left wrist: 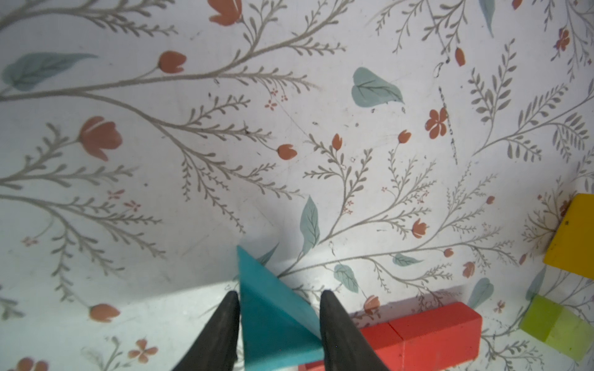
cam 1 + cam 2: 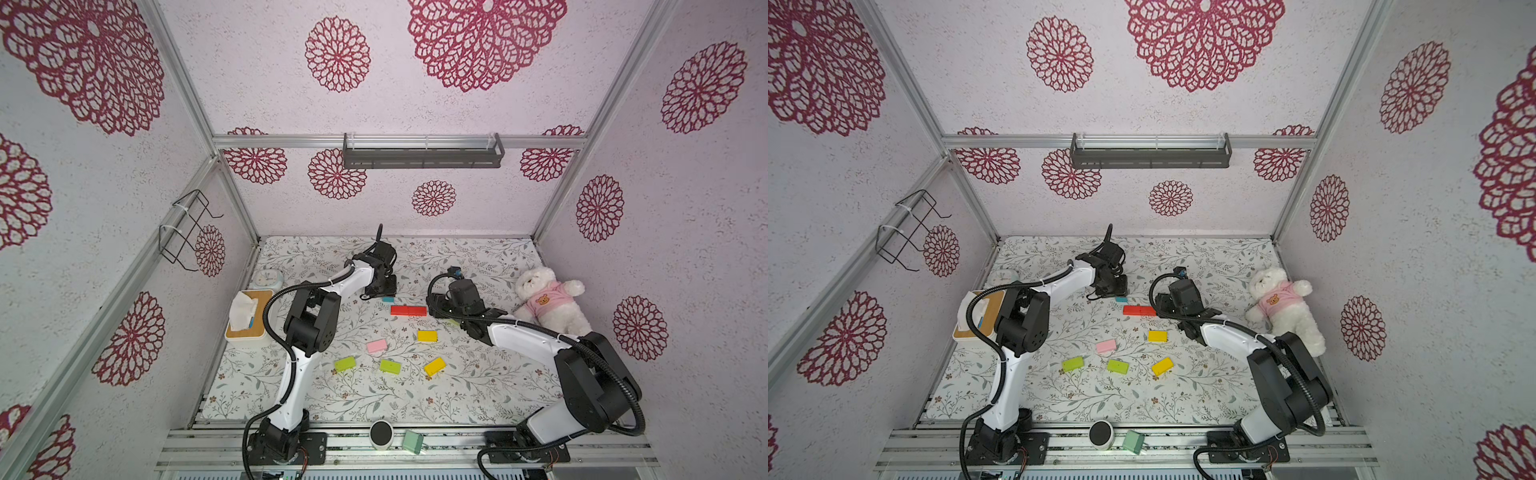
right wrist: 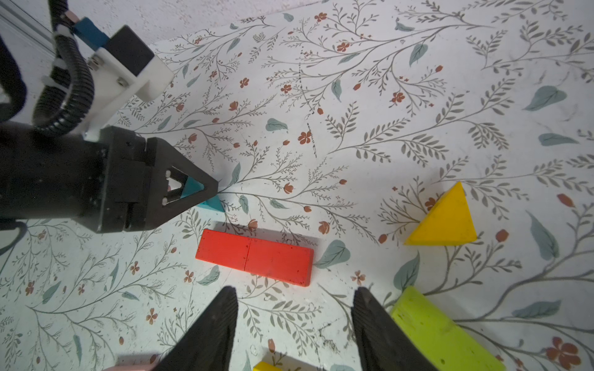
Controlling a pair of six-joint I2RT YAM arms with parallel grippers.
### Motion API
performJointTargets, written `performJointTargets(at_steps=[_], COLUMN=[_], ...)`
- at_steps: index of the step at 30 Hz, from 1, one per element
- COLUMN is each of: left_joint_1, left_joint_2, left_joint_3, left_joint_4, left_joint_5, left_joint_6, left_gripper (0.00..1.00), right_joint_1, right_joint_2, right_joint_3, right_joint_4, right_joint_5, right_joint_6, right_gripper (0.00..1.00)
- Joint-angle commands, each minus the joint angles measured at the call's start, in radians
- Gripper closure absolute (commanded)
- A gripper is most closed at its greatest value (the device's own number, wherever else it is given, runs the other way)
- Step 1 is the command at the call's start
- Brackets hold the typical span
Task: Assemble a carrot with building blocks
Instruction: Assemble the building block at the center of the board.
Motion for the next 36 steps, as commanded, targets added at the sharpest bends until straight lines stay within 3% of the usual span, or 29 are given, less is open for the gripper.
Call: performJointTargets(at_steps=[1, 36], left_joint_1=[-0.006, -0.012], left_joint_2=[0.004, -0.053], left_joint_3=[-0.016, -0.067], left_joint_4=[-0.006, 0.021], left_joint_5=[0.007, 0.089], left_joint_6=[-0.003, -0.059], left_gripper=[0.57, 0.52], right_joint_1=[-0.007, -0.007], right_joint_2=[-0.028, -0.02], right_joint_3=[-0.007, -0.008], right_joint_4=[0.018, 0.025], right_joint_5=[0.02, 0.017], right_joint_6=[0.011, 0.014], right_gripper=[0.39, 0.39])
